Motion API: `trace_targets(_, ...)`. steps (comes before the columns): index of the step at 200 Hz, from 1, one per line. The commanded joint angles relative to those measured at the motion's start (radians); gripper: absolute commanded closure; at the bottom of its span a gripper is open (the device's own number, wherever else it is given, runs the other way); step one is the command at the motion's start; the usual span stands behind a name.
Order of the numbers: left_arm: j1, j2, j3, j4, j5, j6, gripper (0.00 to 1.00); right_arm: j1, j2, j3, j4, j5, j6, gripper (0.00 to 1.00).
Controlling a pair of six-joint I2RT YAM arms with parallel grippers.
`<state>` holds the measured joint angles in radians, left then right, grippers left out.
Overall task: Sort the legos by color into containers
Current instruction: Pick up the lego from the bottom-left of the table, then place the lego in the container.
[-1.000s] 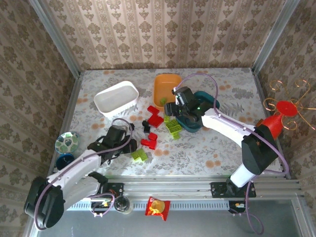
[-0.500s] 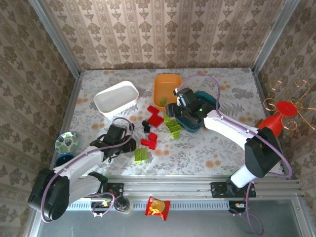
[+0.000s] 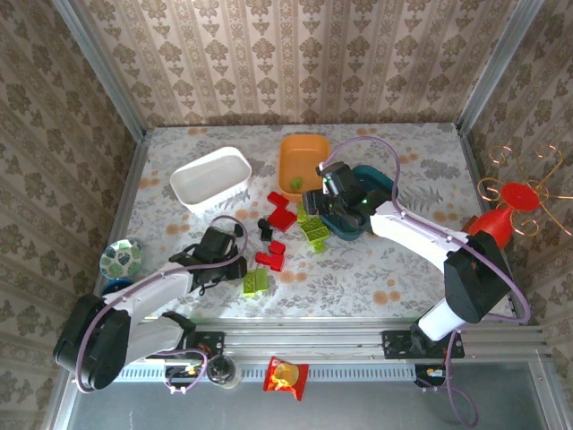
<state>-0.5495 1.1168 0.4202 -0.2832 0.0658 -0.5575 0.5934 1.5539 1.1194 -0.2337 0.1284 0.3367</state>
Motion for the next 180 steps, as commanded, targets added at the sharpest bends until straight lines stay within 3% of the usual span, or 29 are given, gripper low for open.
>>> trace_targets(1,-0.006,-0.028,0.023,-0.045,-0.024,0.013,0.67,-0.006,-0.046,-0.015,0.007,0.037,-0.014,0.30)
trace_targets(36,-0.044,-0.108,0.130,-0.133,-0.053,0.041,0.68,-0.030,-0.106,-0.058,0.017,0.048,0.006,0.30)
trace_targets(58,-0.104,-0.056,0.260,-0.120,-0.063,0.062,0.70,-0.050,-0.181,-0.112,0.027,0.084,0.031,0.30)
trace_targets(114,-0.215,0.423,0.709,0.087,0.046,0.144,0.73,-0.091,-0.461,-0.308,-0.008,0.244,0.098,0.29)
trace_targets(180,-0.273,0.894,1.220,0.064,0.239,0.147,0.75,-0.097,-0.715,-0.385,-0.100,0.364,0.100,0.29)
